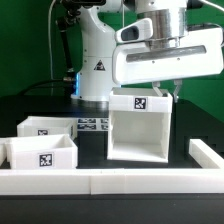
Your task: Assemble drawer
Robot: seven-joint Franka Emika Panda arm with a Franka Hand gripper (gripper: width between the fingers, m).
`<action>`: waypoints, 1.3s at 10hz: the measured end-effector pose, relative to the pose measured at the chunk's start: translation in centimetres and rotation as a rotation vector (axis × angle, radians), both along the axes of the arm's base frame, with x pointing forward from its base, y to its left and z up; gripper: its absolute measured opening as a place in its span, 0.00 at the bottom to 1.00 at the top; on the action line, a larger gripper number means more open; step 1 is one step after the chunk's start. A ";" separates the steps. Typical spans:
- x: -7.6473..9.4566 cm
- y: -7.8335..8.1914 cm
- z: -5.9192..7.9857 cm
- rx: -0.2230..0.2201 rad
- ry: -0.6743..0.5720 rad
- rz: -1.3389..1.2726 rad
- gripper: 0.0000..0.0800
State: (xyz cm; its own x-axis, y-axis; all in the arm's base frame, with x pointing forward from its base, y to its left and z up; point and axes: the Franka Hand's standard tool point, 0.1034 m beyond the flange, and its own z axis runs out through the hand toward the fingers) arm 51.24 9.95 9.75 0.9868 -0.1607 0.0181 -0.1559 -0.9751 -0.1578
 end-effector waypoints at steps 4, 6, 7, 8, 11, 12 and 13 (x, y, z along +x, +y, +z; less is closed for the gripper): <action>1.9 0.2 0.2 0.005 -0.034 0.047 0.06; 2.0 0.2 0.1 0.006 -0.034 0.047 0.06; 2.7 0.4 0.0 0.009 -0.040 0.045 0.06; 3.9 0.6 0.1 0.014 -0.051 0.046 0.06; 7.6 0.0 0.1 0.022 -0.092 0.046 0.06; 8.2 -0.1 0.3 0.024 -0.099 0.033 0.06; 8.2 0.0 0.4 0.024 -0.101 0.028 0.06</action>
Offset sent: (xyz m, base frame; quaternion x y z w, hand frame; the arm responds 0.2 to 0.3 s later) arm 0.0000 0.0000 0.0000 0.0000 0.0000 0.0000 1.0000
